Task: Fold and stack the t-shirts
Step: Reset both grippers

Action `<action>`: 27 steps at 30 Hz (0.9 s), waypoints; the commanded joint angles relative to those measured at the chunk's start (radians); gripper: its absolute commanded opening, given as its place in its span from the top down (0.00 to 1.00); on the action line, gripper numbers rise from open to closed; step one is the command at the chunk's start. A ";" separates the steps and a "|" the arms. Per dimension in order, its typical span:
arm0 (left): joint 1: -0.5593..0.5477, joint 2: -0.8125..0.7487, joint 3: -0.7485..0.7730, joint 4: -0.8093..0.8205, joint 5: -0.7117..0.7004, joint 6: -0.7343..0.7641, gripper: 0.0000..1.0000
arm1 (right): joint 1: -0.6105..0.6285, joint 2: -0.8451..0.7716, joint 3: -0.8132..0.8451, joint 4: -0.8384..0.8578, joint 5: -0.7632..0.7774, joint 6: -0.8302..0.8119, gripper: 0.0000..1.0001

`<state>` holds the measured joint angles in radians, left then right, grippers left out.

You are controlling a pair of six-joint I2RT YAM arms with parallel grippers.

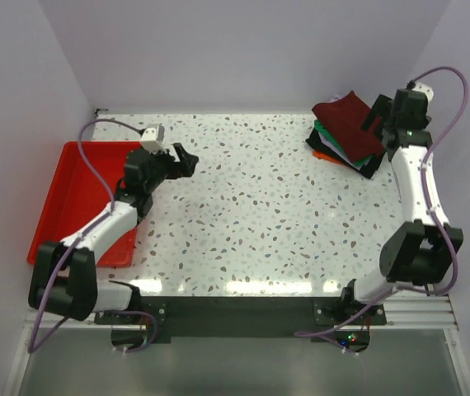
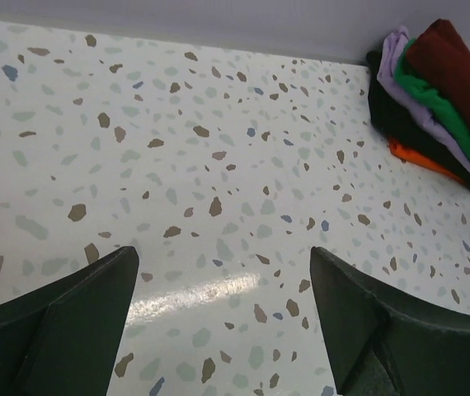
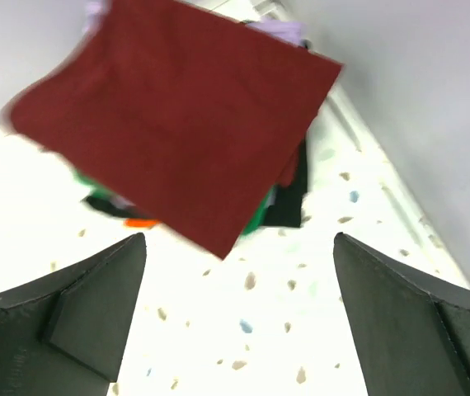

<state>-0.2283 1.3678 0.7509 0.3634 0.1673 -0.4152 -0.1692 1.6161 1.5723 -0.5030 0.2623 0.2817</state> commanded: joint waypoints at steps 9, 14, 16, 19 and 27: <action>-0.017 -0.407 -0.117 -0.204 -0.251 0.018 0.09 | 0.322 -0.513 -0.599 0.381 -0.322 0.114 0.01; -0.022 -0.525 -0.203 -0.170 -0.359 0.023 0.08 | 0.350 -0.591 -0.840 0.536 -0.599 0.166 0.01; -0.022 -0.552 -0.217 -0.165 -0.396 0.027 0.08 | 0.353 -0.602 -0.894 0.560 -0.618 0.162 0.01; -0.022 -0.558 -0.216 -0.191 -0.445 0.030 0.08 | 0.353 -0.605 -0.923 0.537 -0.562 0.126 0.01; -0.022 -0.570 -0.220 -0.199 -0.449 0.035 0.08 | 0.353 -0.610 -0.925 0.524 -0.525 0.103 0.01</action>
<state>-0.2447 0.8181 0.5312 0.1596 -0.2497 -0.4049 0.1837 1.0378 0.6426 -0.0368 -0.2634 0.4061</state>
